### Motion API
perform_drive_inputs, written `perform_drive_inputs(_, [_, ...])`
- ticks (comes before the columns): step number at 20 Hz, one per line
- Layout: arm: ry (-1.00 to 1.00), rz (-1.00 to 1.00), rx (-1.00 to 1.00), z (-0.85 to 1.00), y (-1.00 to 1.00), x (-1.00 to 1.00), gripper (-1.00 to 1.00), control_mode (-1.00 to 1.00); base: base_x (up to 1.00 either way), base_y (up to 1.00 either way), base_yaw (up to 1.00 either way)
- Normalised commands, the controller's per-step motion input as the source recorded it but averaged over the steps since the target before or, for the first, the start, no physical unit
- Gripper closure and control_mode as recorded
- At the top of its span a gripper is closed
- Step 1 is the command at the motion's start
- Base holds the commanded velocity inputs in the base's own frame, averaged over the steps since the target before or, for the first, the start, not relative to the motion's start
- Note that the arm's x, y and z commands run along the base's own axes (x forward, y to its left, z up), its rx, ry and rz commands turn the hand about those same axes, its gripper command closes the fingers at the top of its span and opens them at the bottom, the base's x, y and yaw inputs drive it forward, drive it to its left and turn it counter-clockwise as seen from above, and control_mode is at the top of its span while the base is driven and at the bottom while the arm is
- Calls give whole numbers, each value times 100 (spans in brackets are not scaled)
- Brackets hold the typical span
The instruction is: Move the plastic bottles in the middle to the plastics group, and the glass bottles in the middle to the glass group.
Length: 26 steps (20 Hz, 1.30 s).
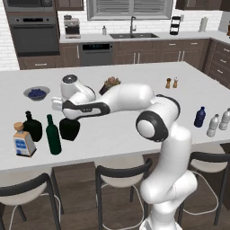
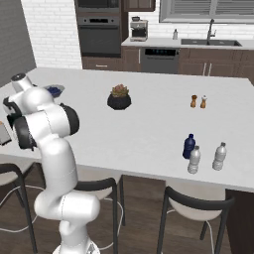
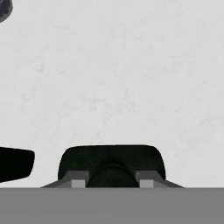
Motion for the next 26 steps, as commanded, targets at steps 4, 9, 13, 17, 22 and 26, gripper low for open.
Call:
perform_drive_inputs(4, [4, -11, 8, -24, 6, 8, 100, -100, 0, 0, 0])
perform_drive_inputs(9, [4, -11, 6, -26, 5, 7, 100, -100, 0, 0, 0])
perform_drive_inputs(13, [2, -7, 3, -22, 2, 9, 100, -100, 0, 0, 0])
perform_drive_inputs(17, [2, -6, 1, -20, 6, 5, 100, -100, 0, 0, 0])
perform_drive_inputs(22, [7, -7, 2, -23, 8, 1, 100, -100, 0, 0, 0])
perform_drive_inputs(26, [10, -5, 1, -23, 0, 0, 100, -100, 0, 0, 0])
